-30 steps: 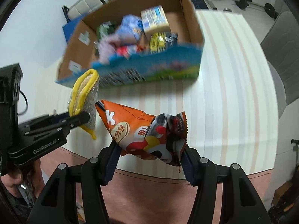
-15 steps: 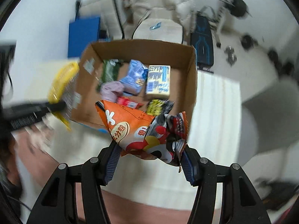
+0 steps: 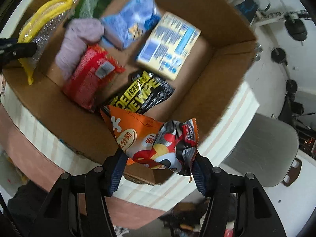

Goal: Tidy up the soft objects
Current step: 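Lift both items over the box and open both tools to drop them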

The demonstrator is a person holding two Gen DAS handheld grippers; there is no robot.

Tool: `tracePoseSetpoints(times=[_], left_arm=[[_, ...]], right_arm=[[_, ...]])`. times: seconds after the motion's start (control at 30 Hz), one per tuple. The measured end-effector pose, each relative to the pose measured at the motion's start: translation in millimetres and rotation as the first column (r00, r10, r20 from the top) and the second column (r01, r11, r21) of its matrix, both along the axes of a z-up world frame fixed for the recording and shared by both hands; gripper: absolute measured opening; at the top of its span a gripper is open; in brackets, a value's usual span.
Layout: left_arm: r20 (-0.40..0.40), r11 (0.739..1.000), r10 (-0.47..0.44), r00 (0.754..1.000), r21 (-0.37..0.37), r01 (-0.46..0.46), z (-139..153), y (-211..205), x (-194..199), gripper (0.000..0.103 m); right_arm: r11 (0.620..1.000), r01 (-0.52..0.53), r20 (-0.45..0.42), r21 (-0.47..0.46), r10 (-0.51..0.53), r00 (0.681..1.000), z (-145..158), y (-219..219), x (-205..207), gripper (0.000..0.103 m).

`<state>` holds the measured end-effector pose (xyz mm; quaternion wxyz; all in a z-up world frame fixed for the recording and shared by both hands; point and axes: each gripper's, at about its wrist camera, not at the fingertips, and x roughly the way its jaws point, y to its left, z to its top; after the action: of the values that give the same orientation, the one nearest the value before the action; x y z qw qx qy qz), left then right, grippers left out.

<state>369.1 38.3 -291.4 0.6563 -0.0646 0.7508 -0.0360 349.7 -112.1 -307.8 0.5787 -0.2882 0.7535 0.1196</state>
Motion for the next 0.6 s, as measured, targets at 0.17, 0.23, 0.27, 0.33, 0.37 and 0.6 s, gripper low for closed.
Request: tracePoseSetpoints(times=[0.17, 0.23, 0.27, 0.33, 0.37, 0.6], left_arm=[[0.012, 0.999, 0.024, 1.0, -0.028, -0.024, -3, 3, -3, 0.063], [0.036, 1.0, 0.019, 0.999, -0.025, -0.018, 1, 2, -5, 0.075], [0.049, 1.0, 0.018, 0.999, -0.023, -0.016, 3, 1, -6, 0.082], [0.066, 1.0, 0.018, 0.998, -0.022, -0.017, 7, 0, -10, 0.087], [0.069, 1.0, 0.016, 0.997, -0.024, -0.014, 9, 0, -11, 0.089], [0.151, 1.0, 0.003, 0.988, 0.026, -0.007, 29, -5, -31, 0.098]], right_arm=[[0.998, 0.056, 0.01, 0.029, -0.056, 0.998, -4, -6, 7, 0.088], [0.996, 0.083, 0.031, 0.041, -0.084, 0.996, -1, -10, 11, 0.088], [0.993, 0.106, 0.037, 0.056, -0.108, 0.994, 2, -14, 12, 0.088], [0.984, 0.154, 0.051, 0.089, -0.159, 0.986, 7, -21, 15, 0.094], [0.98, 0.173, 0.056, 0.101, -0.179, 0.982, 9, -24, 15, 0.1], [0.904, 0.346, 0.122, 0.253, -0.384, 0.915, 22, -46, 1, 0.103]])
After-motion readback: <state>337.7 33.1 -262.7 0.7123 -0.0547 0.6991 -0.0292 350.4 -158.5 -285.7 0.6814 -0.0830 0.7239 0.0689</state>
